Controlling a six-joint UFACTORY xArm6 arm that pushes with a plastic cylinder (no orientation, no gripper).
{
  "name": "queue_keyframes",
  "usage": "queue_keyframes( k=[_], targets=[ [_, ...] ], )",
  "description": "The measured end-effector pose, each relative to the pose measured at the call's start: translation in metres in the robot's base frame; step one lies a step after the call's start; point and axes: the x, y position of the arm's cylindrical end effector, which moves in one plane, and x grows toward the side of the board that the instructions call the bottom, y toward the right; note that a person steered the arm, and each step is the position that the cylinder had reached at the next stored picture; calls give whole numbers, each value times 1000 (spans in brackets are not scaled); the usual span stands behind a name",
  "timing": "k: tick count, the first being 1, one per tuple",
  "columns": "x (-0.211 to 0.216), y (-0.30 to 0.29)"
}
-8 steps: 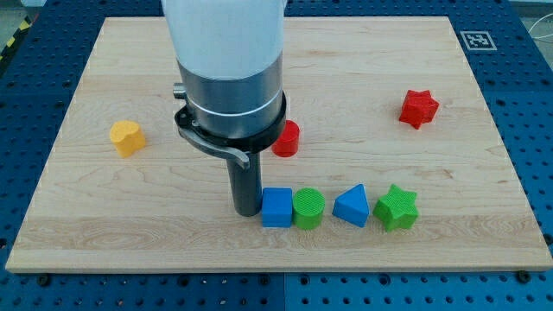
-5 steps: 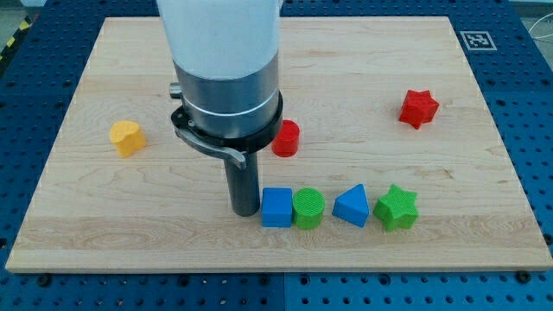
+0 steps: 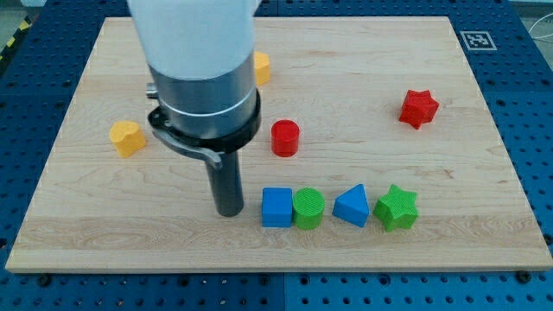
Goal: Point your arm to the yellow heart
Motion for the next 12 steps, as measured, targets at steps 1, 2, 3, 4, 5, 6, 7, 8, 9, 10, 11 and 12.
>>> queue_keyframes(
  k=[1,2,3,4,5,6,7,8,9,10,11,12],
  targets=[
    [0,-20],
    [0,-36],
    [0,-54],
    [0,-69],
    [-2,-77],
    [-16,-82],
    [-40,-82],
    [-52,-88],
    [-52,-112],
    [-52,-149],
    [-62,-172],
    [-89,-175]
  ],
)
